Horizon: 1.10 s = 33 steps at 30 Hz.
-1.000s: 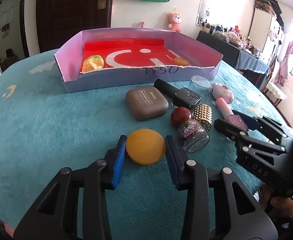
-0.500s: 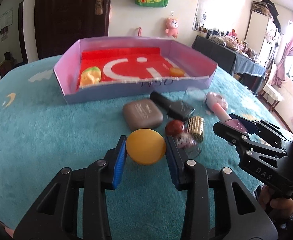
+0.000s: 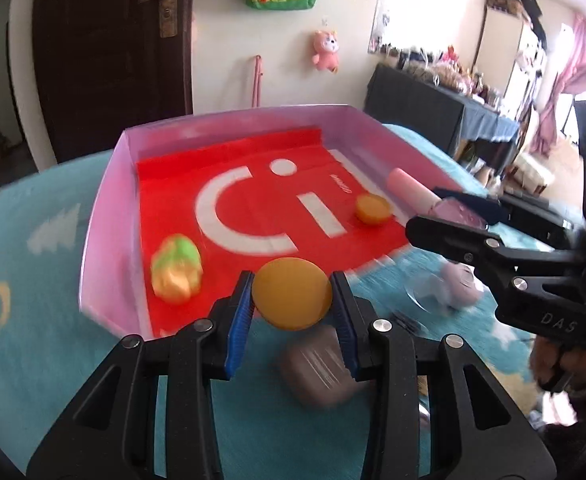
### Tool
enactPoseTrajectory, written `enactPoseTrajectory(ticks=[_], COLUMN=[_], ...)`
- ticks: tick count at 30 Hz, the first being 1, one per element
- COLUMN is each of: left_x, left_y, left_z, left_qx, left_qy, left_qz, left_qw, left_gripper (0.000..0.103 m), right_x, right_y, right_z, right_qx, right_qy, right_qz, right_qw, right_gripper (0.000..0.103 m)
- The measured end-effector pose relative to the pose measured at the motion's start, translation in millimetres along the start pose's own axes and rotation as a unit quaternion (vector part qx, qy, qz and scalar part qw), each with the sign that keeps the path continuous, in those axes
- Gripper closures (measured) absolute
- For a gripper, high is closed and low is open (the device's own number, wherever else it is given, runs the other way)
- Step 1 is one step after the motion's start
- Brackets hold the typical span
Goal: Organize rigid objects
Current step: 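Carry the amber disc and nail polish with both grippers into the pink box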
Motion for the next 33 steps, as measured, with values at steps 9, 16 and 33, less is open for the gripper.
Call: enactPoseTrajectory(ticks=[9, 16, 33], left_x=[47.5, 71.6, 79.9], left_y=[-10.3, -14.9, -7.5], left_z=[-28.9, -24.4, -24.6], left_qx=[0.019, 0.032, 0.080], left_qy=[-0.076, -0.111, -0.131], left_qz=[0.012, 0.010, 0.005], left_qw=[0.9969, 0.9932, 0.9881], left_gripper=[0.067, 0.067, 0.067], right_x=[82.3, 118.0, 133.6], right_y=[19.9, 20.2, 23.9], right_z=[-36.6, -30.6, -17.4], right_qx=[-0.053, -0.078, -0.096], right_qy=[-0.072, -0.125, -0.172], right_qz=[-0.059, -0.090, -0.113], right_qw=[0.994, 0.985, 0.974], right_gripper=[0.059, 0.059, 0.059])
Point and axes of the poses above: each gripper's, at about its wrist camera, not at the fingertips, and x roughly the way its jaws point, y to its right, z to its underside, the point moved 2 cm from there along x, roughly the way its jaws point, and after that the axes turned 15 degrees about -x, right-handed, at the moved point
